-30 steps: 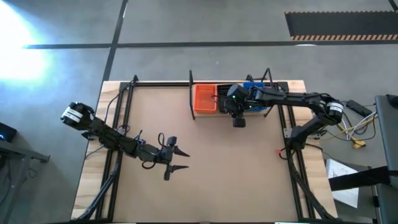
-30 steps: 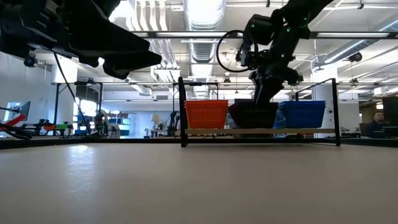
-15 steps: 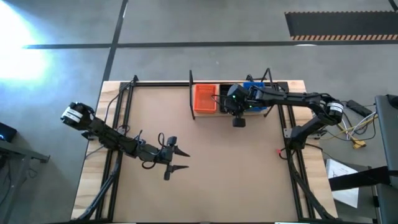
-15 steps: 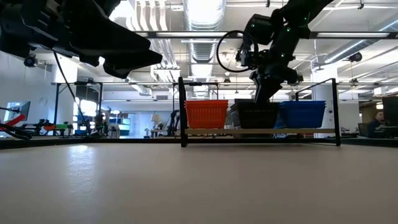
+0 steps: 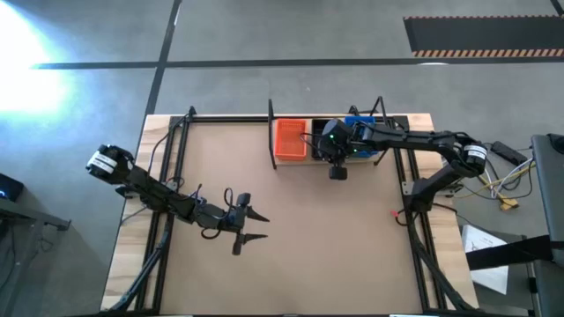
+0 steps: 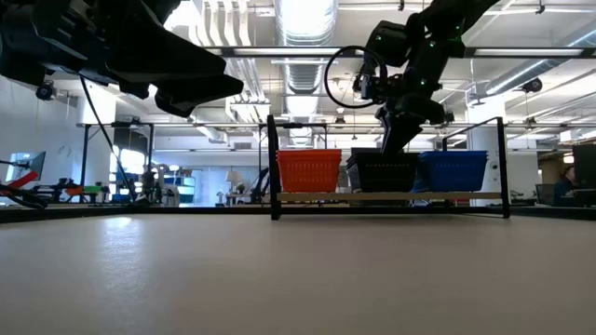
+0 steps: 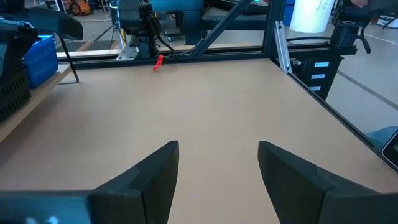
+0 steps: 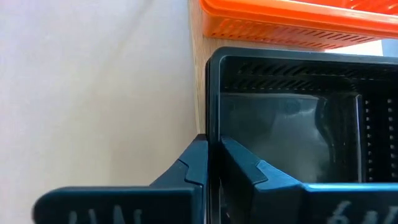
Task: Stack baskets on shelf by color
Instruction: Stack the black basket in the other black baskets on the shelf, then return to Home Position
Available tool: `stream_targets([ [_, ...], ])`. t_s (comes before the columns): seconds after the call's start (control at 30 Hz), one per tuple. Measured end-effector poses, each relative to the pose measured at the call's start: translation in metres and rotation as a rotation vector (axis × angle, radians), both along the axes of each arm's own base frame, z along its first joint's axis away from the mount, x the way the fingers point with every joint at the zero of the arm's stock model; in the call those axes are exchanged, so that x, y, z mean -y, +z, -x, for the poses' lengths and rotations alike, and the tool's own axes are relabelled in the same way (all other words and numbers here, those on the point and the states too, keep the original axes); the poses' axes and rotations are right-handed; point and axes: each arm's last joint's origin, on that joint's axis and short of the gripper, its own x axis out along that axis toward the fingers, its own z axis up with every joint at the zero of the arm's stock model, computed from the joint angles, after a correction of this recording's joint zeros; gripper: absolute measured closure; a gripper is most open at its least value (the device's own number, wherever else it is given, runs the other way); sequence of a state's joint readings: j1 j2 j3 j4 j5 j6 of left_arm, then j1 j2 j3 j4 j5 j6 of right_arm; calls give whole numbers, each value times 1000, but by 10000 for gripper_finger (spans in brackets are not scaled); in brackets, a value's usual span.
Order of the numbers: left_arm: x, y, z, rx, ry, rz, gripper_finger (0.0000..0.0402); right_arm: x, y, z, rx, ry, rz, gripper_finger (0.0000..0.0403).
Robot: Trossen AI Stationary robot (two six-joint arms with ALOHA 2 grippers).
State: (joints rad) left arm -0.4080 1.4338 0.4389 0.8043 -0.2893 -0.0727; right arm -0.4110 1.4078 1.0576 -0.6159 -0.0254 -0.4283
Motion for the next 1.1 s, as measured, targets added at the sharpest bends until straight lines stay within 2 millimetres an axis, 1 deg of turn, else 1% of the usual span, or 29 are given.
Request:
stream_targets([
  [0.17,0,0,0,0,0,0,197,0,0,0,1,-8,-1,333],
  [0.3,0,0,0,-2,0,0,197,1,5,3,-8,-33,54,291],
  [0.47,0,-1,0,-2,0,-1,197,-3,26,12,29,-58,67,261],
  [0.63,0,-3,0,-10,0,-4,197,-15,54,27,166,-125,-19,261],
  [0.73,0,-4,0,-16,2,-6,197,-31,63,36,224,-128,-59,272],
  [0.83,0,-7,-1,-28,9,13,197,-54,63,43,307,-116,-104,287],
  [0.93,1,-11,-2,-46,10,7,197,-83,48,50,380,-50,-156,301],
  [1.1,2,-17,-4,-67,17,23,197,-128,12,67,482,83,-258,330],
])
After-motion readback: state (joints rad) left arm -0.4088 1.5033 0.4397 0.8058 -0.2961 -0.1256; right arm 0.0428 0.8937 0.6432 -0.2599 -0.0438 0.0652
